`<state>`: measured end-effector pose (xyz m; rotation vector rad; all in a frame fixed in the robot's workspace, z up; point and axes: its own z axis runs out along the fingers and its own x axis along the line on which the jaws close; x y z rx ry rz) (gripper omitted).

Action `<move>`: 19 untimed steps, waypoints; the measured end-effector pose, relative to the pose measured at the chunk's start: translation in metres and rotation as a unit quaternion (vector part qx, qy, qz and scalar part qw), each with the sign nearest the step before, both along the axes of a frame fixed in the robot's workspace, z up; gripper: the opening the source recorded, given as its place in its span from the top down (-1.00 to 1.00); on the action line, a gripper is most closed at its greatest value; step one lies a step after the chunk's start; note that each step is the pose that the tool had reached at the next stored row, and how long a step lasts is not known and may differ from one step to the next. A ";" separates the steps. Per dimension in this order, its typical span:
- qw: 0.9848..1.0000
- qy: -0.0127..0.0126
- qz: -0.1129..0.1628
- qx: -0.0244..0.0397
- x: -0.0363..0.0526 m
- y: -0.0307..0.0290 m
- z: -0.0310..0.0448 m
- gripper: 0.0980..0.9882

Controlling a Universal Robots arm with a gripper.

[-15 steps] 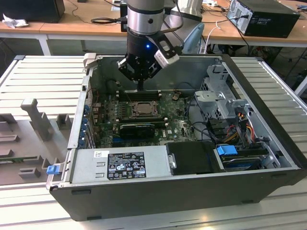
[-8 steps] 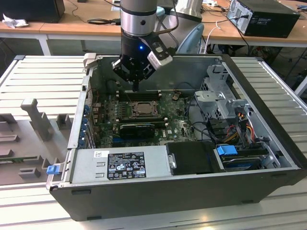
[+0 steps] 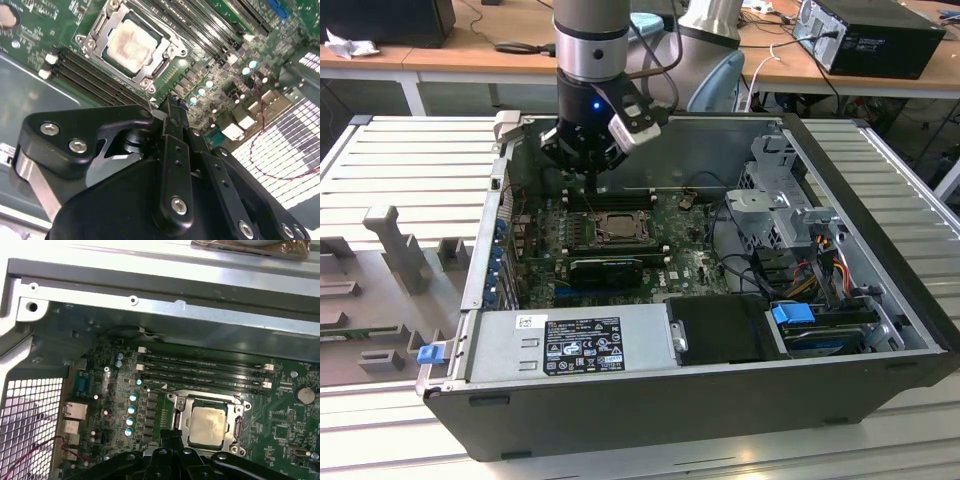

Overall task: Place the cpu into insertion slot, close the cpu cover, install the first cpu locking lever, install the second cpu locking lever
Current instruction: 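Install the first cpu locking lever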

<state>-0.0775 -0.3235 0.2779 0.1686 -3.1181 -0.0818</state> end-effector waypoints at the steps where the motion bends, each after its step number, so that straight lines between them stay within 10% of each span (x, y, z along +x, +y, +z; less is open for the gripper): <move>1: 1.000 0.000 -0.009 0.000 0.0000 0.0000 -0.0006 0.98; 19: 0.999 -0.003 -0.041 0.000 -0.0233 0.0001 -0.0114 0.98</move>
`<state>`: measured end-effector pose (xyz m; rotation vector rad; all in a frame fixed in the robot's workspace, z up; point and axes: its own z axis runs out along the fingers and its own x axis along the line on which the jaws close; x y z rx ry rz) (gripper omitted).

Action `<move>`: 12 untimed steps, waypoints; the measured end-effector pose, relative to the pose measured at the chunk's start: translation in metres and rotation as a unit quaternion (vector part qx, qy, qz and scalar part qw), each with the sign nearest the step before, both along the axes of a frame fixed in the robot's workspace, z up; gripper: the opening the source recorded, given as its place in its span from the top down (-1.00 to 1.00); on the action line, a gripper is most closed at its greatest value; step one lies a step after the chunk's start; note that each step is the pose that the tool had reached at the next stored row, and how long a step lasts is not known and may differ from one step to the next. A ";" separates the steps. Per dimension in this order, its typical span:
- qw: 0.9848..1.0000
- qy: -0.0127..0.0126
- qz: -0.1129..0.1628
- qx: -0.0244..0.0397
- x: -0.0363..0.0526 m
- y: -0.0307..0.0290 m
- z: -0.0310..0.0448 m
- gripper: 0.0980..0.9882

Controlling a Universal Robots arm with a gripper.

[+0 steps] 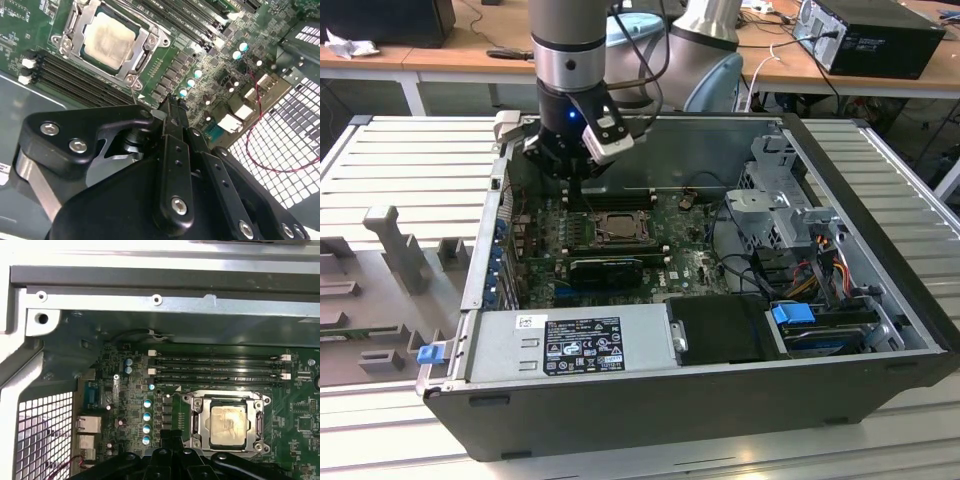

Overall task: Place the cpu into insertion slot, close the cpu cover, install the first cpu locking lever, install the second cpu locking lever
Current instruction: 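Install the first cpu locking lever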

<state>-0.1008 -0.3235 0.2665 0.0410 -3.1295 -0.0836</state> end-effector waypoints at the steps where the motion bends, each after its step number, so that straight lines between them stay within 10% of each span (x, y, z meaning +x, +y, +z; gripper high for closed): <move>1: 1.000 0.000 0.000 0.000 -0.0011 0.0003 -0.0016 0.98; 12: 1.000 0.000 -0.003 0.015 -0.0109 0.0171 -0.0097 0.98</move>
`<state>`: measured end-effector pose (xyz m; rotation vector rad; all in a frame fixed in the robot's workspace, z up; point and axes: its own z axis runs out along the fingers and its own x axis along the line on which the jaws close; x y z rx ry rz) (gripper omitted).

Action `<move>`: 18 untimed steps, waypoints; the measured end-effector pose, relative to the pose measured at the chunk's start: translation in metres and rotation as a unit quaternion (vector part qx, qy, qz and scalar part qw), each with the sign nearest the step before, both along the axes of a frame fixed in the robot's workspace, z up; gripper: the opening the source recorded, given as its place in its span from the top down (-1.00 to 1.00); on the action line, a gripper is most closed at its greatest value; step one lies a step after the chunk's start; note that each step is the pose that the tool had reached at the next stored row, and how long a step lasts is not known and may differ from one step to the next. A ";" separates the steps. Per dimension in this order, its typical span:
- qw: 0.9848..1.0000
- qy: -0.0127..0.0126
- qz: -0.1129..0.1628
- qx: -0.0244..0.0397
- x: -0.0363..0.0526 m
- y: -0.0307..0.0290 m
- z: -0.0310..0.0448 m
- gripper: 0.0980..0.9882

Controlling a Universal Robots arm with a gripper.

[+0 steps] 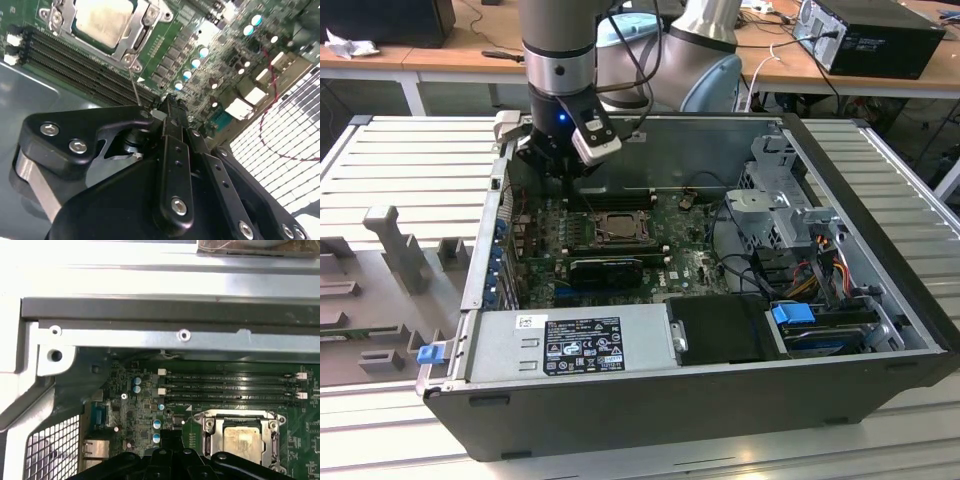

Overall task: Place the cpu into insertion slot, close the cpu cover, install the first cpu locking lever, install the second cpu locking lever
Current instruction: 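Install the first cpu locking lever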

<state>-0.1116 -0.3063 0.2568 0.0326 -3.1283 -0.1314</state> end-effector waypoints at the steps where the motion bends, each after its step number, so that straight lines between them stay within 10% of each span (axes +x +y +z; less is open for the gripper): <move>1: 1.000 0.000 0.000 0.001 -0.0001 0.0038 -0.0005 0.98; 18: 1.000 0.000 0.000 0.001 0.0074 0.0068 -0.0010 0.98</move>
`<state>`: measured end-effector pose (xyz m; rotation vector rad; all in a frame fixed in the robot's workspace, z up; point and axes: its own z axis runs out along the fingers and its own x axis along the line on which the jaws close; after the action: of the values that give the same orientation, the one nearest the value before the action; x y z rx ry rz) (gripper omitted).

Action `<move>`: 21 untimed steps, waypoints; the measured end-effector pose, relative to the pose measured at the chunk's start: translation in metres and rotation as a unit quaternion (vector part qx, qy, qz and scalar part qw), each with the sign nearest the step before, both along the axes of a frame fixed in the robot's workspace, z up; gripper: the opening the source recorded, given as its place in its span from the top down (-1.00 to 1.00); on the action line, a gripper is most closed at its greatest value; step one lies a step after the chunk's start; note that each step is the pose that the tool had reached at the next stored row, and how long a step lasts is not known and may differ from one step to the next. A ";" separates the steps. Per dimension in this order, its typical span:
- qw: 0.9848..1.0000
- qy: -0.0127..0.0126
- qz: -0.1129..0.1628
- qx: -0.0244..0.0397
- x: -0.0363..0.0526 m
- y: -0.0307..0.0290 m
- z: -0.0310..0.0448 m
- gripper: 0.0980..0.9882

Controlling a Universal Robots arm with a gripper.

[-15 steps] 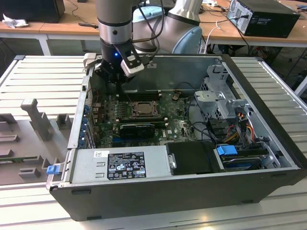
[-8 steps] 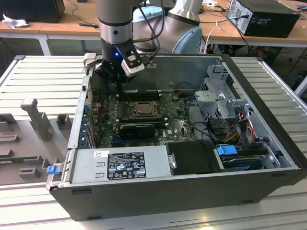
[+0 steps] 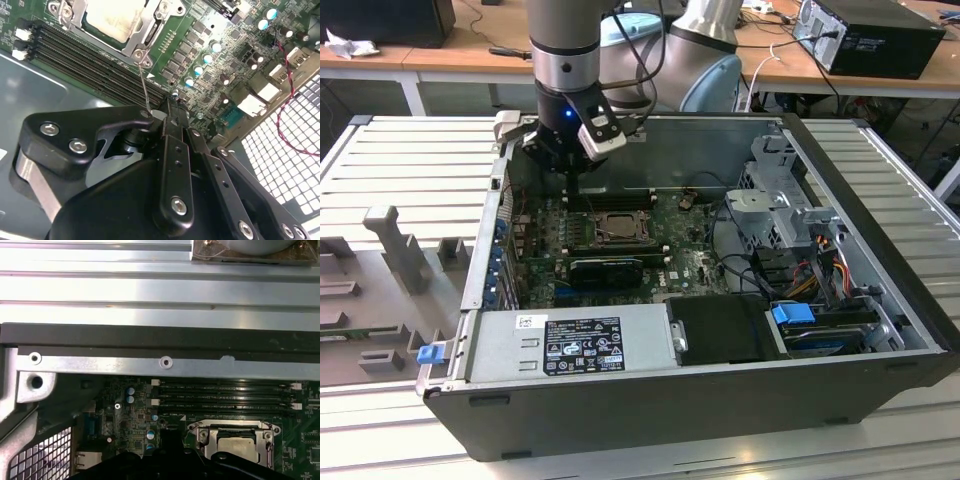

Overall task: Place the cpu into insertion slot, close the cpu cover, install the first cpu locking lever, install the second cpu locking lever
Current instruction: 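Install the first cpu locking lever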

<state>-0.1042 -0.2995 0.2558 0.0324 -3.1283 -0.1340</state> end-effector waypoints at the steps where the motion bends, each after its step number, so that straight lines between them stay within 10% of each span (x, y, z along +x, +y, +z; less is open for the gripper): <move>1: 1.000 0.000 0.000 0.000 0.0005 0.0000 0.0000 0.98; 21: 1.000 0.000 0.000 -0.001 0.0200 0.0000 -0.0015 0.98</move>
<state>-0.0842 -0.2995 0.2543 0.0325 -3.1284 -0.1306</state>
